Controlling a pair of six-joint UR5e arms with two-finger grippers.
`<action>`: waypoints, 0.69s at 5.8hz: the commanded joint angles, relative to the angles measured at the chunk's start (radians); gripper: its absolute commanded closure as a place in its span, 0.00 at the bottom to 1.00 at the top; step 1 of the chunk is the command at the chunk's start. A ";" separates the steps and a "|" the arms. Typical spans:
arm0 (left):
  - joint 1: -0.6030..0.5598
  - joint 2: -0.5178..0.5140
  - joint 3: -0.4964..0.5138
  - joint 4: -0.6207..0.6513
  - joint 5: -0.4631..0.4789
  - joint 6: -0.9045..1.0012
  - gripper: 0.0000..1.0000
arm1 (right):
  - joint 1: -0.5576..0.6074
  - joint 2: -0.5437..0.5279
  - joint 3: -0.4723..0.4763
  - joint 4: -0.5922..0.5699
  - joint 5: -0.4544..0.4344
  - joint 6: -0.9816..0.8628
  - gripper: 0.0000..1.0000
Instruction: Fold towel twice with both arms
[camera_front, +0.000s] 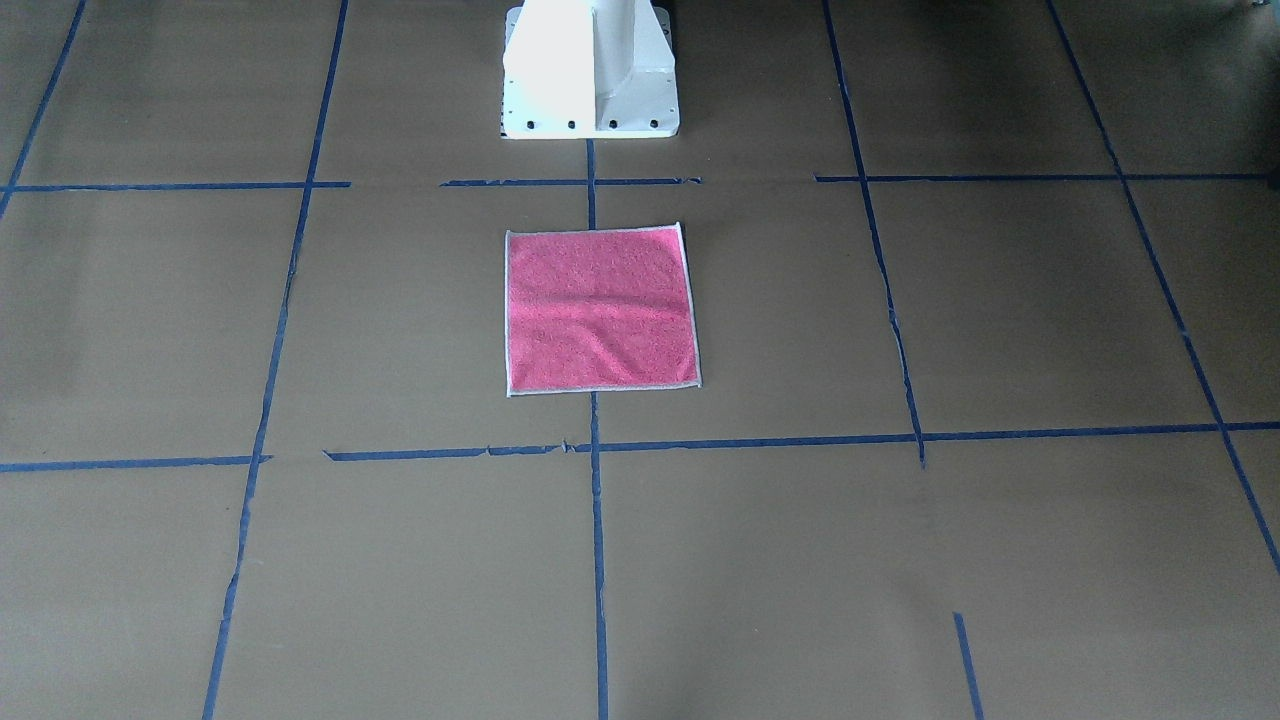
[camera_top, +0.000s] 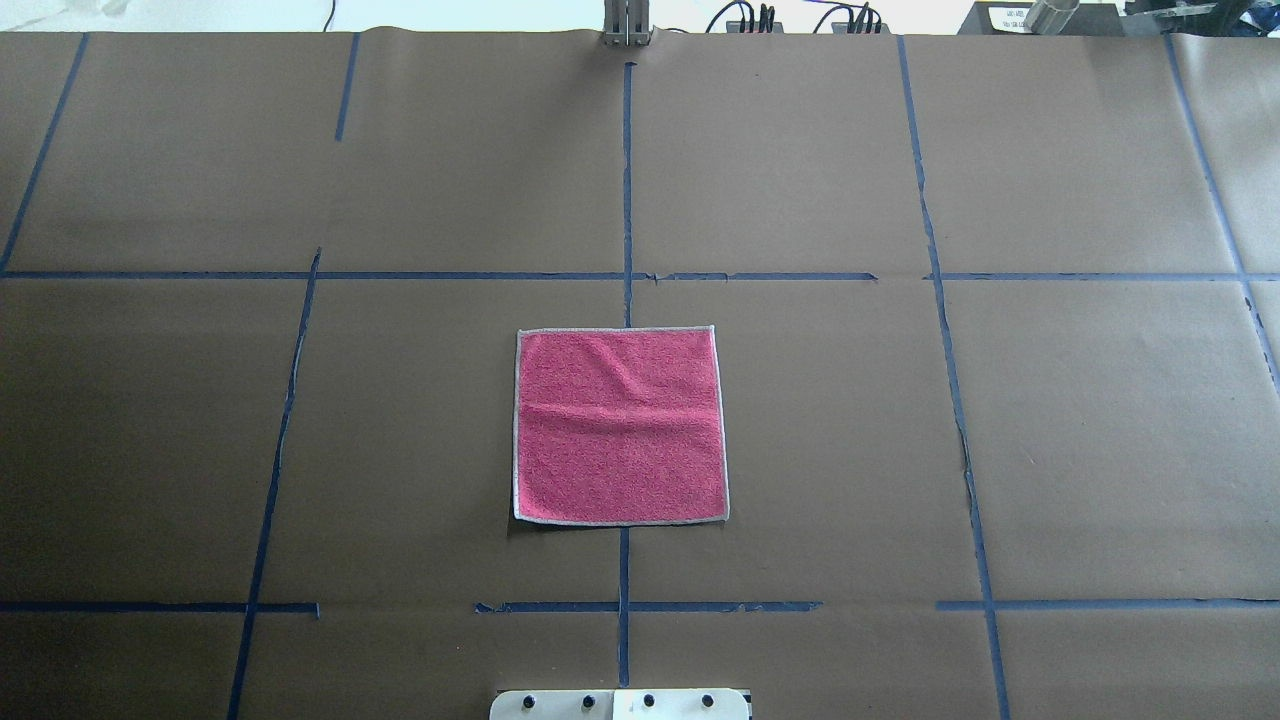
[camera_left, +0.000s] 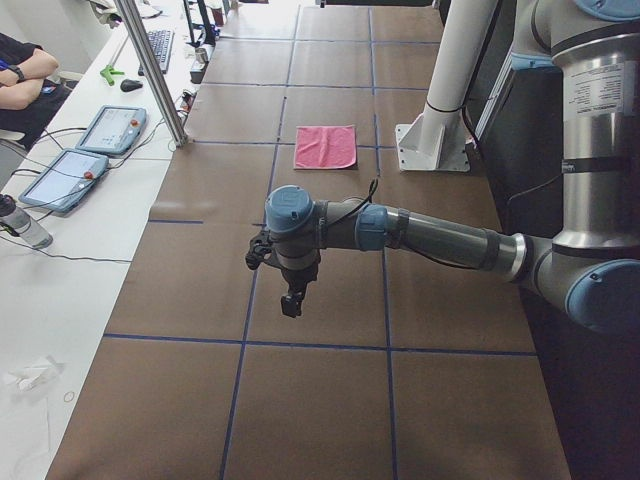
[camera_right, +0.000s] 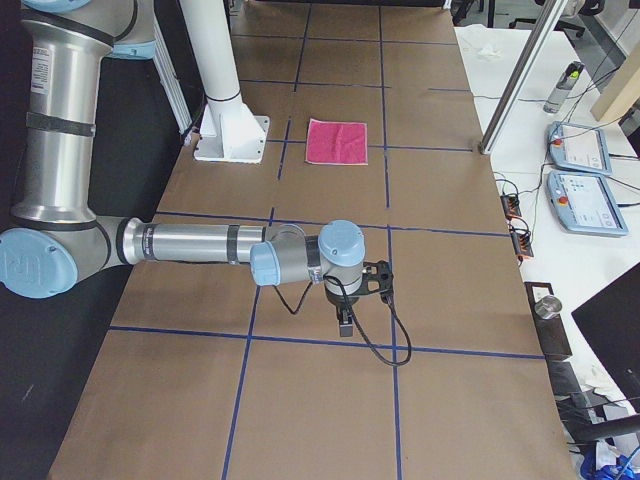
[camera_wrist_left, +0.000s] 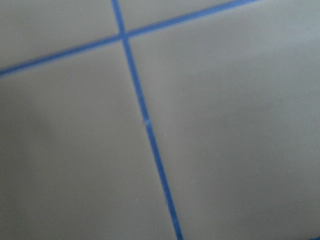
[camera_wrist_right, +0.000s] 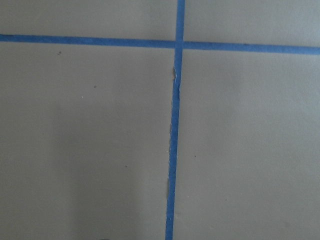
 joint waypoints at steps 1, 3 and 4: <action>0.002 -0.105 -0.026 -0.086 -0.025 -0.002 0.00 | -0.039 0.009 0.006 0.206 0.004 0.011 0.00; 0.069 -0.139 -0.058 -0.217 -0.087 -0.191 0.00 | -0.138 0.076 0.067 0.209 0.006 0.185 0.00; 0.212 -0.149 -0.087 -0.254 -0.095 -0.382 0.00 | -0.209 0.084 0.130 0.208 0.006 0.324 0.00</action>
